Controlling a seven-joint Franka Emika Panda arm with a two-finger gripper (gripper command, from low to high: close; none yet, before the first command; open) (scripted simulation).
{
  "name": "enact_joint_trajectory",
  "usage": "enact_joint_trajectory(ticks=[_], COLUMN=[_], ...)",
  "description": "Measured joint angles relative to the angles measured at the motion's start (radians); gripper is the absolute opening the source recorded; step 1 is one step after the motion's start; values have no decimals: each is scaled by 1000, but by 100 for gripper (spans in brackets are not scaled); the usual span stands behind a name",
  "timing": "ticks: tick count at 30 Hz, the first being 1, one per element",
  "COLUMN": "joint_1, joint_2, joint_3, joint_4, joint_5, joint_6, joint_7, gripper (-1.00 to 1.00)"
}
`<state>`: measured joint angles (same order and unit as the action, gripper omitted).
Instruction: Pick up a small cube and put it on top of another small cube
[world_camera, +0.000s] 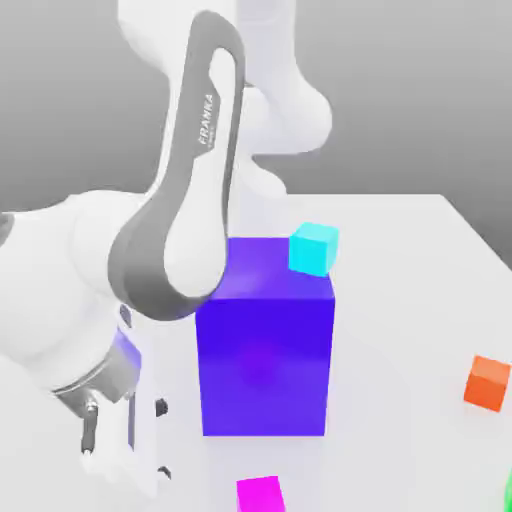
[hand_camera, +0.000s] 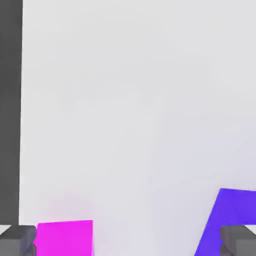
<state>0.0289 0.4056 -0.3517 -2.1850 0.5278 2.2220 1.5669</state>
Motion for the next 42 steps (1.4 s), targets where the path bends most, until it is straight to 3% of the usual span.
enact_joint_trajectory(ticks=[5,24,27,28,33,34,36,39,42], joint_1=[45,374,340,324,324,317,326,371,406], joint_2=[9,-42,51,79,79,87,53,-46,-32], joint_3=[-41,-29,38,59,59,69,54,-3,-15], joint_4=[-5,-173,-151,-143,-142,-137,-150,-174,-160], joint_5=[-47,-214,-164,-172,-172,-214,-194,-255,-270], joint_6=[75,433,525,494,497,442,506,451,402], joint_7=[127,416,375,361,361,338,377,451,532], gripper=[0,0,0,-100,-100,-100,-100,-100,-100])
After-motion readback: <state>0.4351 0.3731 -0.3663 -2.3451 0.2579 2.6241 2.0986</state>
